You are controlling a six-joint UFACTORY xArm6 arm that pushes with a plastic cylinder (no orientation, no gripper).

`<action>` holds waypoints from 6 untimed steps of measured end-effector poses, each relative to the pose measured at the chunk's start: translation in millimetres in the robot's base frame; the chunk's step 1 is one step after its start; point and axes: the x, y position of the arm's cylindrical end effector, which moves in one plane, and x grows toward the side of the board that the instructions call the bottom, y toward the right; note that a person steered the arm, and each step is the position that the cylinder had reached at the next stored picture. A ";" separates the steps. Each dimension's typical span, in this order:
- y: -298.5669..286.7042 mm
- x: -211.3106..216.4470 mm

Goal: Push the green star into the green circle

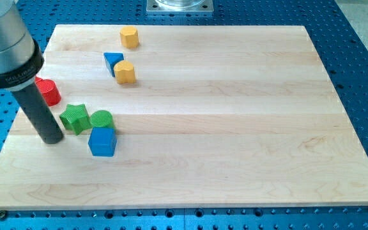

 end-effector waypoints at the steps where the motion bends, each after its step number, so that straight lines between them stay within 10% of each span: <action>1: 0.8 -21.3; 6: 43.5 -63.2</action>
